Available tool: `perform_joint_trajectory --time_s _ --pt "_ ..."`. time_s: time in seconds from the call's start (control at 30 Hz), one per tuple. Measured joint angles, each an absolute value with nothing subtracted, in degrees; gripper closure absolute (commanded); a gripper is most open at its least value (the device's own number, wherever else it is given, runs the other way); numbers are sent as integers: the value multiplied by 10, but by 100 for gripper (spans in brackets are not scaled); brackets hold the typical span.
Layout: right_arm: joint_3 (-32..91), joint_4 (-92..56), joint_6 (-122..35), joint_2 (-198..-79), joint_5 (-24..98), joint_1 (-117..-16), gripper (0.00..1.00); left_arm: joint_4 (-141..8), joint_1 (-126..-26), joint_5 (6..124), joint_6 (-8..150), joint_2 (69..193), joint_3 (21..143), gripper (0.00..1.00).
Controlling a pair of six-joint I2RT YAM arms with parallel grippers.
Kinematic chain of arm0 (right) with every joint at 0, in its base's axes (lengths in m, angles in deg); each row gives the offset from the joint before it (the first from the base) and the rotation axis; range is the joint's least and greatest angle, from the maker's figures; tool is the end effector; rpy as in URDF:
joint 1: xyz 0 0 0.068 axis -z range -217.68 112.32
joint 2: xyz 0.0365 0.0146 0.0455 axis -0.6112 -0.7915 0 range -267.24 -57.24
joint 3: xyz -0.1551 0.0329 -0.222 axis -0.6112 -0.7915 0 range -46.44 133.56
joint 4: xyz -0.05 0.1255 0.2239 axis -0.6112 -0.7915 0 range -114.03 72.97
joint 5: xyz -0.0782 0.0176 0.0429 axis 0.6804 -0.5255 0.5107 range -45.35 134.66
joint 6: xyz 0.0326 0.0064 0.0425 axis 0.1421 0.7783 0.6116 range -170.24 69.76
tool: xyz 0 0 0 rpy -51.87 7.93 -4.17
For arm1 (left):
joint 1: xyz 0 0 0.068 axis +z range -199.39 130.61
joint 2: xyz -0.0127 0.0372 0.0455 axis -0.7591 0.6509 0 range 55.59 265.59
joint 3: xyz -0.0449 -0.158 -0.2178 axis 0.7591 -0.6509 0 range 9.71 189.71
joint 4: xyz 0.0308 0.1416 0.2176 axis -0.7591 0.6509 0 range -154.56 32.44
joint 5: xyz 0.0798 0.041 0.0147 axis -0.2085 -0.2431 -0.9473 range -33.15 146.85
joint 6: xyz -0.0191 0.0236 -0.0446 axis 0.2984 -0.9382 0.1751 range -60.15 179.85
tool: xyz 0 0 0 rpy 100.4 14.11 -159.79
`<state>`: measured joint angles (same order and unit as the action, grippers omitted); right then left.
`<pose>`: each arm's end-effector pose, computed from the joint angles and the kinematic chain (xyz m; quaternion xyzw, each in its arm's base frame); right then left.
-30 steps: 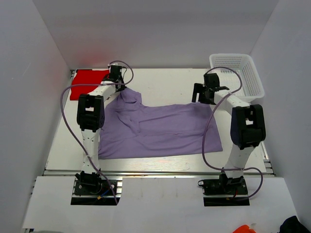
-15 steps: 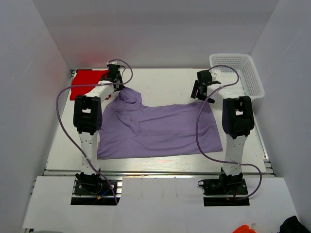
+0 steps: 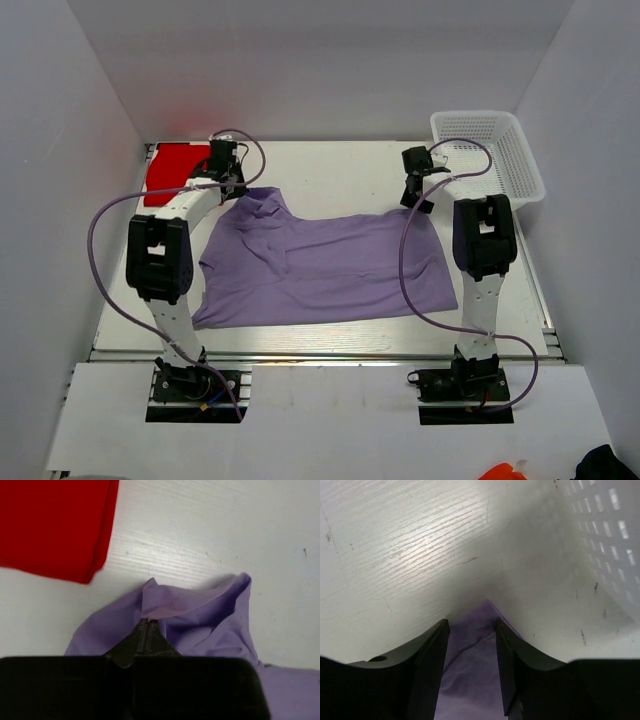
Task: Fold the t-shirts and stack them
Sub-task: Grap the side of the flattened tshirt furthest away from the robot with both arms
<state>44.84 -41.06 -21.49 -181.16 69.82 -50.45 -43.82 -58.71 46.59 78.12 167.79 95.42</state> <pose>0.4563 0.0879 0.1622 0.1918 0.9173 -0.0959 0.3357 0.4350 -0.0650 0.2222 -0.1048 0.9221 -0.0057 0.3725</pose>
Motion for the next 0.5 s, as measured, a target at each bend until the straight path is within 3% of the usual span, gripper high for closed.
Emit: perform_joint_trajectory --time_s 0.03,0.07,0.17,0.2,0.5 --pt "448 -412 -210 -1812 703 -504 66 -438 -587 470 782 1663 937 100" --pt "448 -413 -213 -1812 702 -505 66 -436 -587 472 783 1651 926 100" --pt "447 -413 -210 -1811 709 -504 93 -437 -588 478 784 1614 895 100" --pt "444 -411 -211 -1809 711 -504 96 -438 -588 479 784 1601 885 100" --pt "350 -404 -211 -1729 713 -505 100 -445 -593 488 824 1428 715 100"
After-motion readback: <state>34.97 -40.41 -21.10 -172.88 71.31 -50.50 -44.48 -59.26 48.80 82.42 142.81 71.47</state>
